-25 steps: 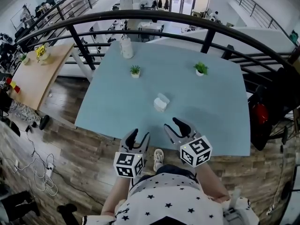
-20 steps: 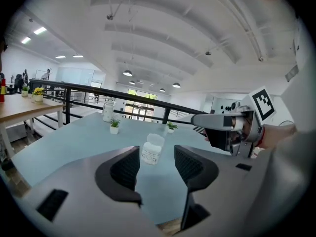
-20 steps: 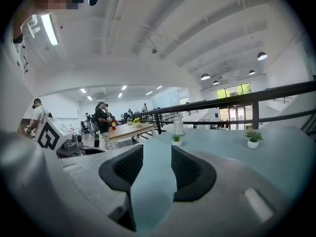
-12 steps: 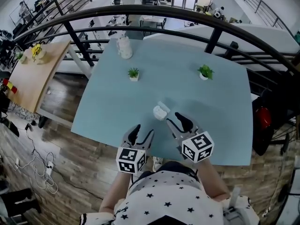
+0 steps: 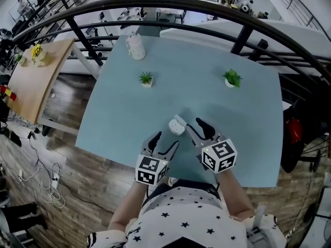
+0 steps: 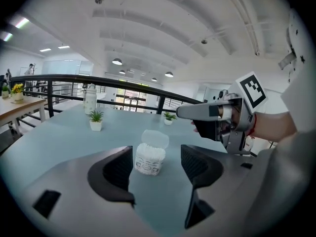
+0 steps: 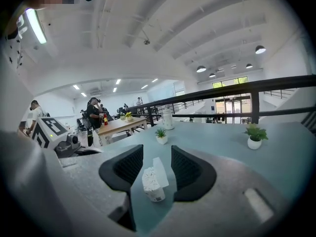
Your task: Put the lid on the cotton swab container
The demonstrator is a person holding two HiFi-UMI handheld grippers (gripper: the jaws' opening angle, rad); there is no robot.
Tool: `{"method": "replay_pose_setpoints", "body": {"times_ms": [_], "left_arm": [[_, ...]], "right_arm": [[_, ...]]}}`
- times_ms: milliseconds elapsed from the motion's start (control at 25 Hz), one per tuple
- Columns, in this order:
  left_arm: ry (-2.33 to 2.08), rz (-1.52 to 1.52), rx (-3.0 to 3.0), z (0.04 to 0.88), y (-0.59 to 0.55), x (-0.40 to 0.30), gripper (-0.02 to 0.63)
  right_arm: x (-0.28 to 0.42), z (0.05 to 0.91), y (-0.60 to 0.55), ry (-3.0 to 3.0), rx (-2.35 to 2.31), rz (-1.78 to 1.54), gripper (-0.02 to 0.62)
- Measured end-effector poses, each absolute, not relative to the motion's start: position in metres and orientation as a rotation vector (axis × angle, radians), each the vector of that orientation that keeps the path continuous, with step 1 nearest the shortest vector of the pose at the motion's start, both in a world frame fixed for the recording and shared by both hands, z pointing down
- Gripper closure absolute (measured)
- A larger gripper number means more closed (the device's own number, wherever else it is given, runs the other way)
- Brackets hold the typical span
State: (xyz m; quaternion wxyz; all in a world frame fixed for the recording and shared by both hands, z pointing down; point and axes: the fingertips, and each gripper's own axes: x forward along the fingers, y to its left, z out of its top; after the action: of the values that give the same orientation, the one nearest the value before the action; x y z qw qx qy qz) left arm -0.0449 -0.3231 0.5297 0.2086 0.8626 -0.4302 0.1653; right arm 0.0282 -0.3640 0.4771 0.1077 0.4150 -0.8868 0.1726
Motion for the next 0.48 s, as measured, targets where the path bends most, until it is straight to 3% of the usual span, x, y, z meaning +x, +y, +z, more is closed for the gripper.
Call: {"method": "replay_pose_setpoints", "body": {"times_ms": [480], "left_arm": [[-1.140, 0.620, 2.432, 0.567, -0.350, -0.025, 0.264]], "right_arm": [[0.030, 0.512, -0.396, -2.555, 1.182, 0.584, 0.434]]}}
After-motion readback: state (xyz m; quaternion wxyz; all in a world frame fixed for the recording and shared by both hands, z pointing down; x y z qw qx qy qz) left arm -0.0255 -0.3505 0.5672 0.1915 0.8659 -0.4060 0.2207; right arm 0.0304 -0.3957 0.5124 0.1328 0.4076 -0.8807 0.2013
